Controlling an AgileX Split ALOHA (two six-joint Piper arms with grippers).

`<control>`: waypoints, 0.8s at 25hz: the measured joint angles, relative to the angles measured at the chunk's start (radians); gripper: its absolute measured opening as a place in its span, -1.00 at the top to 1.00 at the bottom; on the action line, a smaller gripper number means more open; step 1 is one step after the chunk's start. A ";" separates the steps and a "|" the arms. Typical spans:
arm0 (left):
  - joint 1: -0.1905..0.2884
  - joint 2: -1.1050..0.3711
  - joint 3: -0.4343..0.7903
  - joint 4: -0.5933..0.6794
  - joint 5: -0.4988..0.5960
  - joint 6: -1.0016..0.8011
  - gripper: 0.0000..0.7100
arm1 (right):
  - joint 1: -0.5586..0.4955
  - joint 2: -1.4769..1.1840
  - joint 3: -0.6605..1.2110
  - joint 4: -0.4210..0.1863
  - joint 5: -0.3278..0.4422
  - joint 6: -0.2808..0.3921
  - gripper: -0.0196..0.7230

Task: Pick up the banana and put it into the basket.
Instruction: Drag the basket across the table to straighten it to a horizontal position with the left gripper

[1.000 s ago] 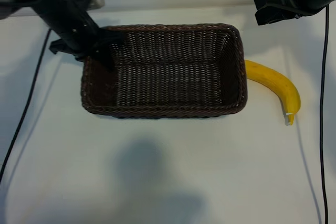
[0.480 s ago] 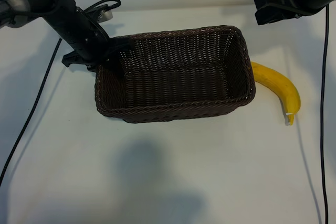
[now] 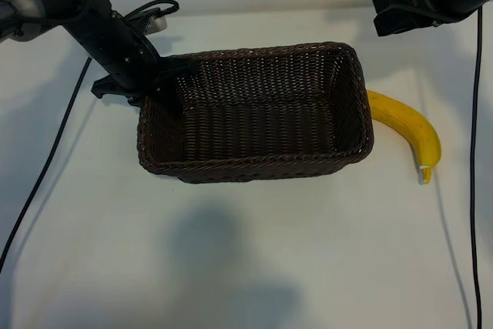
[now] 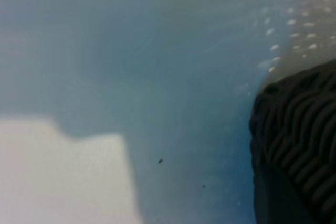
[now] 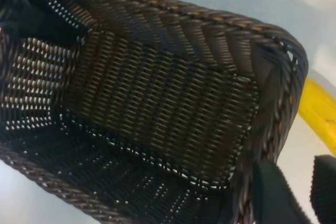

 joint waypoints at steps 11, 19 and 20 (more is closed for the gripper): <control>0.000 0.006 -0.079 0.000 0.050 -0.014 0.36 | 0.000 0.000 0.000 0.001 -0.004 0.000 0.32; 0.000 0.005 -0.102 0.012 0.112 -0.044 -0.30 | 0.000 0.000 0.000 0.001 -0.010 0.000 0.32; 0.000 0.005 -0.102 0.014 0.115 -0.044 -0.31 | 0.000 0.000 0.000 0.002 -0.014 0.000 0.32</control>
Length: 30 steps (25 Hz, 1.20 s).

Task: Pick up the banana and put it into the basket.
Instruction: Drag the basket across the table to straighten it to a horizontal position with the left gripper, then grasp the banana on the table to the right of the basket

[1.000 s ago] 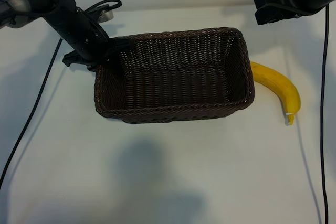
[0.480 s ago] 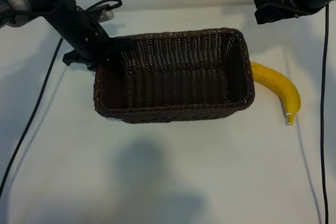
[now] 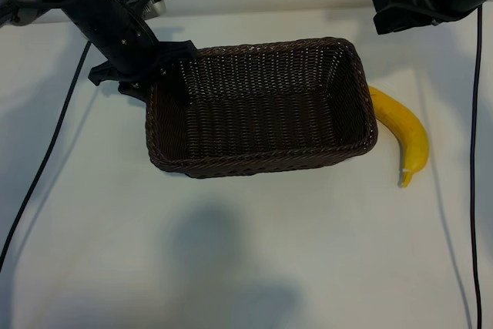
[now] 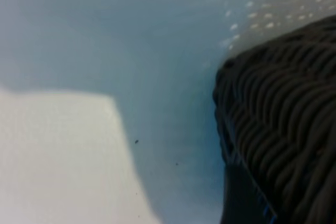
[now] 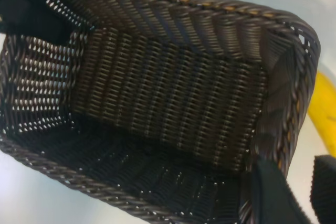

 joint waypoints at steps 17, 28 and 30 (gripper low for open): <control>0.004 -0.167 0.000 0.064 0.080 0.014 -0.35 | 0.000 0.000 0.000 0.021 -0.020 0.000 0.32; 0.015 -0.392 0.180 -0.050 0.071 0.135 -0.35 | 0.000 0.000 0.000 -0.007 -0.009 0.000 0.20; 0.024 -0.434 0.270 -0.156 0.035 0.214 -0.35 | 0.000 0.000 0.000 -0.034 0.003 0.000 0.08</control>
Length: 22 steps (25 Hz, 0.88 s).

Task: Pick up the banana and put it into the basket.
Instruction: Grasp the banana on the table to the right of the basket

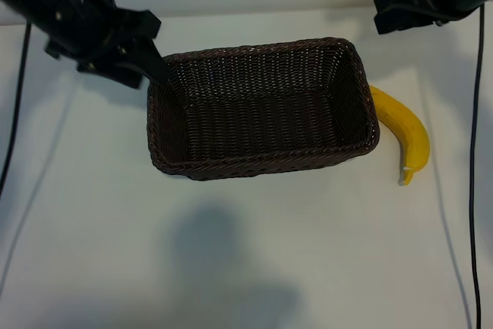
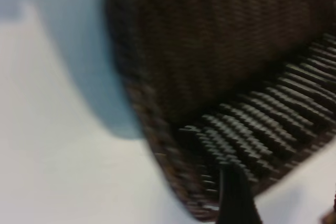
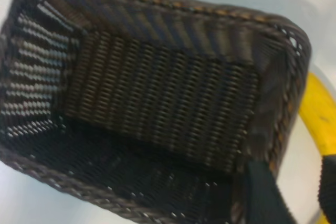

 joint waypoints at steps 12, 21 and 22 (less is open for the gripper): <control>0.035 -0.072 0.220 -0.225 -0.149 0.217 -0.35 | 0.000 0.006 0.000 -0.351 0.128 0.023 -0.36; 0.035 -0.074 0.220 -0.227 -0.166 0.225 -0.35 | 0.000 0.191 0.000 -0.377 0.062 0.063 -0.36; 0.035 -0.074 0.220 -0.227 -0.170 0.225 -0.35 | 0.000 0.210 0.000 -0.377 0.049 0.064 -0.36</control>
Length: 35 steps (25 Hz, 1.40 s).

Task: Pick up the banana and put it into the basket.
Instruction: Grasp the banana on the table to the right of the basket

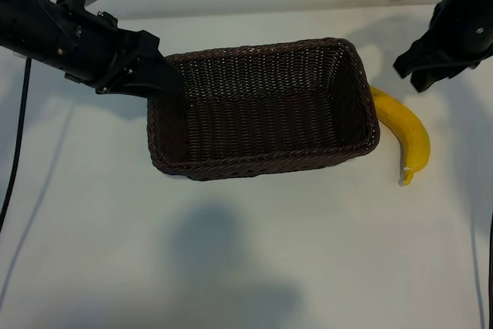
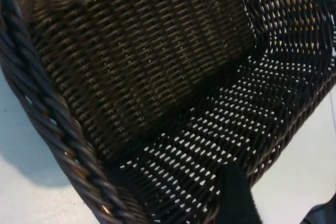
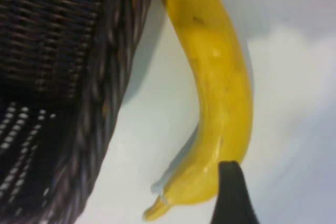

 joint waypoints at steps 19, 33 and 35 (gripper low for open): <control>0.000 0.000 0.001 -0.009 -0.036 0.021 -0.35 | 0.000 0.044 0.159 0.121 -0.234 -0.075 -0.36; 0.000 0.000 0.001 -0.026 -0.035 0.021 -0.35 | 0.000 0.107 0.162 0.135 -0.249 -0.086 -0.52; 0.000 0.000 0.001 -0.026 -0.035 0.021 -0.35 | 0.000 0.110 0.162 0.136 -0.266 -0.087 -0.52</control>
